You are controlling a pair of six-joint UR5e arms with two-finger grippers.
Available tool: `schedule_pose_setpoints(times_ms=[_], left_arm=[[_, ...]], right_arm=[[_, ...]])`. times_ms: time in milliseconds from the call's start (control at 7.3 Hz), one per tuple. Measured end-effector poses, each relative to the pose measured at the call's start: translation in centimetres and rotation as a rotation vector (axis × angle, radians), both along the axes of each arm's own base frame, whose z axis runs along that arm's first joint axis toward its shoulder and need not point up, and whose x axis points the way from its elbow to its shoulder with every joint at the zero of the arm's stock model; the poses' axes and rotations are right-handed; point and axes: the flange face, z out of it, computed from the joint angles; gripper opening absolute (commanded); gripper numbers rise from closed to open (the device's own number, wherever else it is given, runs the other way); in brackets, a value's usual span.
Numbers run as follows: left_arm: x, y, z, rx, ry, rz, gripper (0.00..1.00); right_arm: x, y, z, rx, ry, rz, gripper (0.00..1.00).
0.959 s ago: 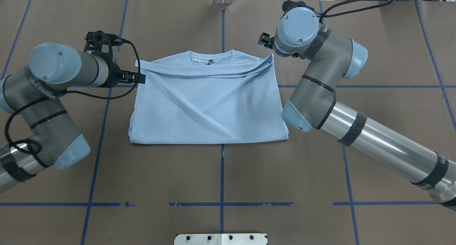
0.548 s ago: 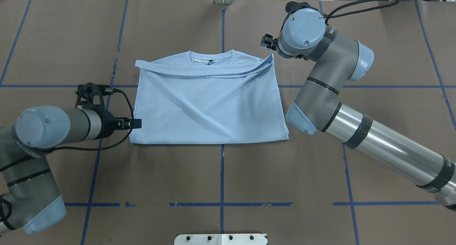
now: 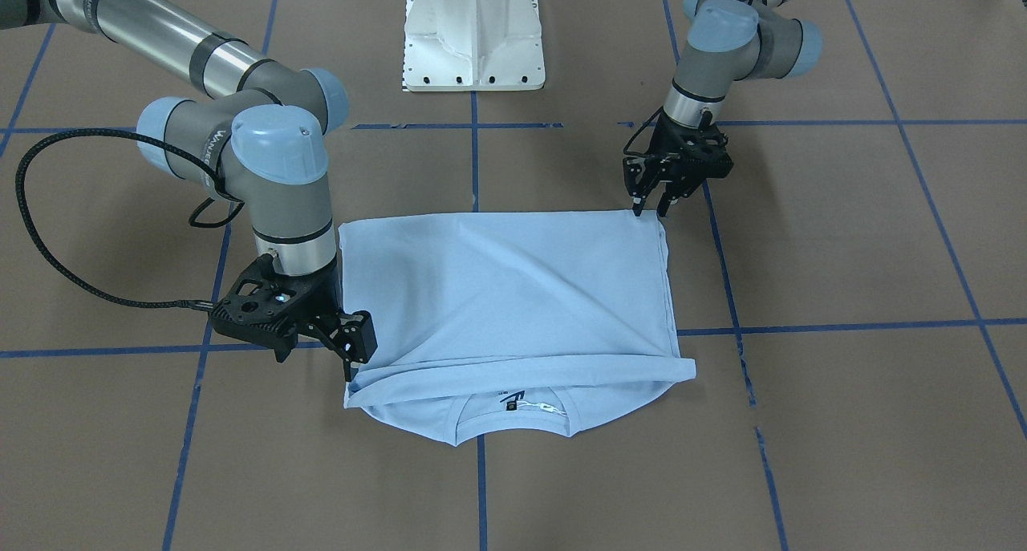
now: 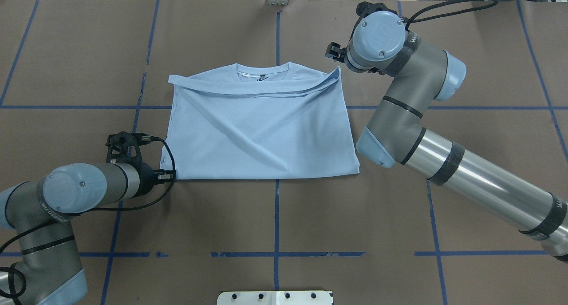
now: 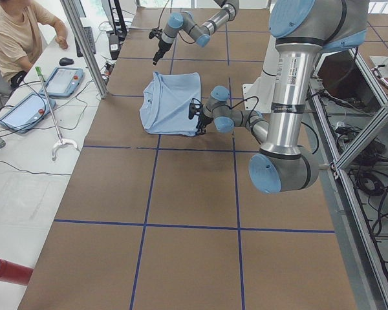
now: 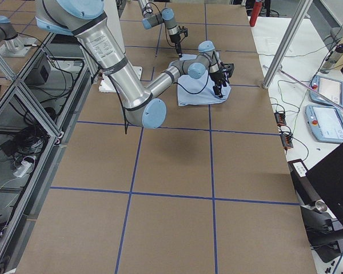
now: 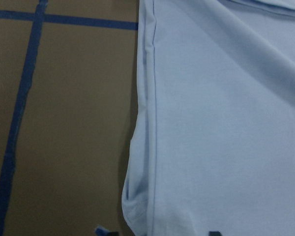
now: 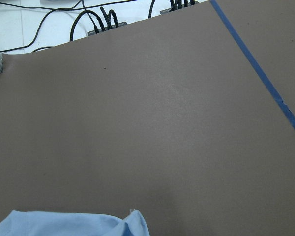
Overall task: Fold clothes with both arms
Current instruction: 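Grasp the shirt's side edge with the left gripper and drag it away from the robot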
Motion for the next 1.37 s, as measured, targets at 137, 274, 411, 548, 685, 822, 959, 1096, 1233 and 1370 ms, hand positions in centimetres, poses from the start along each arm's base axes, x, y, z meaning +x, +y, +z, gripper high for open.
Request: schedule_pose_setpoints(times_ms=[137, 274, 411, 548, 685, 822, 959, 1096, 1233, 1370], left_arm=[[0.4, 0.0, 0.0, -0.002, -0.001, 0.002, 0.0], [0.6, -0.1, -0.1, -0.002, 0.0, 0.002, 0.0], [0.6, -0.1, -0.1, -0.001, 0.001, 0.001, 0.0], [0.5, -0.1, -0.1, 0.001, 0.0, 0.0, 0.0], [0.1, -0.3, 0.0, 0.005, -0.002, -0.003, 0.0], [-0.6, -1.0, 0.2, 0.013, -0.012, -0.013, 0.0], [-1.7, -2.4, 0.6, 0.035, -0.032, -0.025, 0.0], [-3.3, -4.8, 1.7, 0.068, -0.074, -0.038, 0.0], [-5.1, -7.9, 3.3, 0.099, -0.132, -0.055, 0.0], [-7.2, -12.3, 4.7, 0.136, -0.198, -0.078, 0.0]], right_arm=[[0.0, 0.0, 0.4, -0.003, 0.004, 0.0, 1.0], [0.1, 0.1, 0.6, -0.005, 0.007, 0.0, 1.0], [0.1, 0.1, 0.8, -0.006, 0.008, 0.0, 1.0], [0.1, 0.1, 0.8, -0.007, 0.008, 0.001, 1.0], [0.1, 0.1, 0.8, -0.008, 0.007, 0.002, 1.0], [0.0, 0.2, 0.8, -0.009, 0.006, 0.002, 1.0], [0.0, 0.2, 0.8, -0.01, 0.005, 0.002, 1.0], [0.0, 0.2, 0.8, -0.01, 0.005, 0.002, 1.0], [0.0, 0.2, 0.9, -0.011, 0.006, 0.002, 1.0], [0.0, 0.2, 0.9, -0.01, 0.006, 0.002, 1.0]])
